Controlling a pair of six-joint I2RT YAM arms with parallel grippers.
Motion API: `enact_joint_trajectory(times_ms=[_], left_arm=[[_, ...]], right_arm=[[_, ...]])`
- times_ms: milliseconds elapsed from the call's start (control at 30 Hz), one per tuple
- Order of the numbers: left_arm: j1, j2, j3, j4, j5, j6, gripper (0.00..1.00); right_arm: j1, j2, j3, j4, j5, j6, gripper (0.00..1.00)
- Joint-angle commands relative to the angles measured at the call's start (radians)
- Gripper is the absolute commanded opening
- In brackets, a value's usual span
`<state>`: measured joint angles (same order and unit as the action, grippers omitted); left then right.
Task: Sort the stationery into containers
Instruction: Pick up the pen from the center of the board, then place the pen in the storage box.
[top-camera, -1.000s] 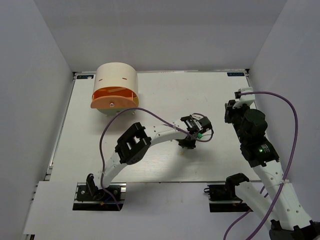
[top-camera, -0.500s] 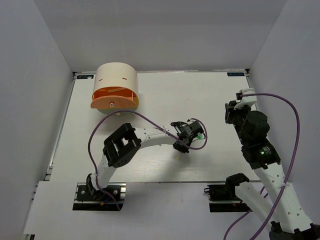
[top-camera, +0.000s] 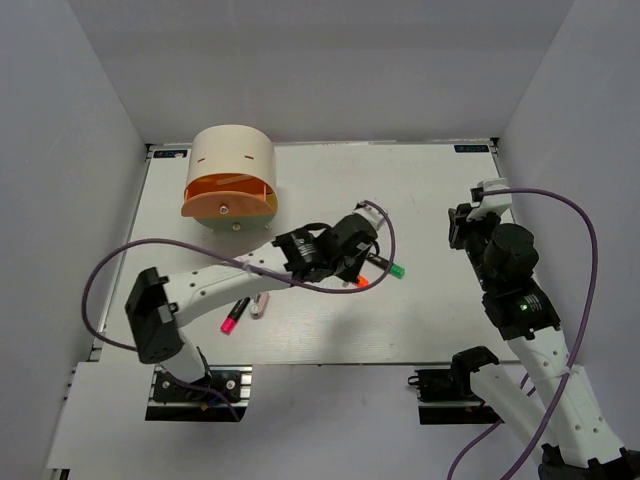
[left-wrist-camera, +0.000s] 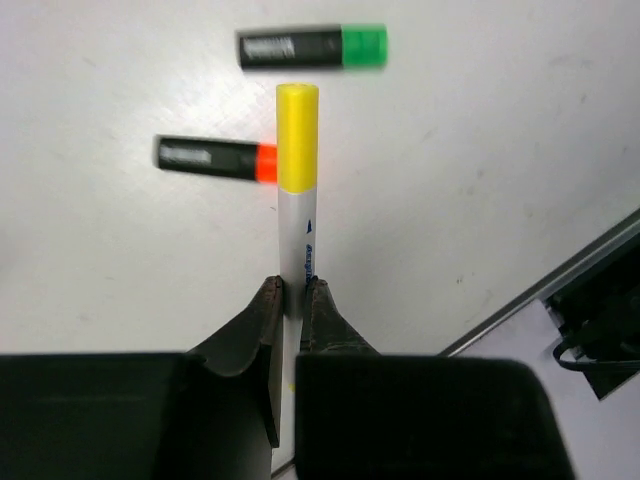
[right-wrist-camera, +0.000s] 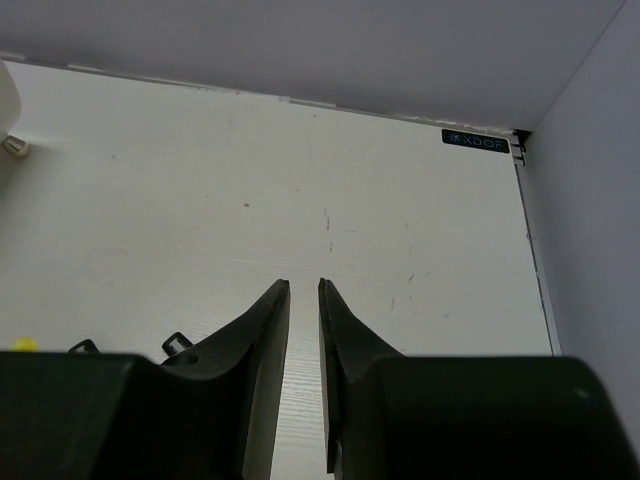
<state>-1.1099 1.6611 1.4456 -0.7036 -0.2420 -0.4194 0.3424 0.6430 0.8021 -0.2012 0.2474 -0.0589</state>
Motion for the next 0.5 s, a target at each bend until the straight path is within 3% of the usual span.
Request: enact_joint_trajectory(times_ms=[0,233,333,467], left_arm=[[0.021,-0.135,-0.007,-0.020,-0.170,0.076,0.00],[0.094,-0.455,-0.141,0.130,-0.426,0.136,0.00],[0.105,-0.564,-0.171,0.174,-0.580,0.076,0.00],[0.124,-0.612,-0.168,0.223,-0.724,0.039,0.00]], right_arm=[[0.004,-0.016,-0.004,0.059,-0.005,-0.002,0.25],[0.006,-0.022,-0.007,0.057,-0.016,-0.002,0.25],[0.006,-0.023,-0.007,0.059,-0.019,-0.002,0.25],[0.006,-0.022,-0.007,0.059,-0.026,0.001,0.25]])
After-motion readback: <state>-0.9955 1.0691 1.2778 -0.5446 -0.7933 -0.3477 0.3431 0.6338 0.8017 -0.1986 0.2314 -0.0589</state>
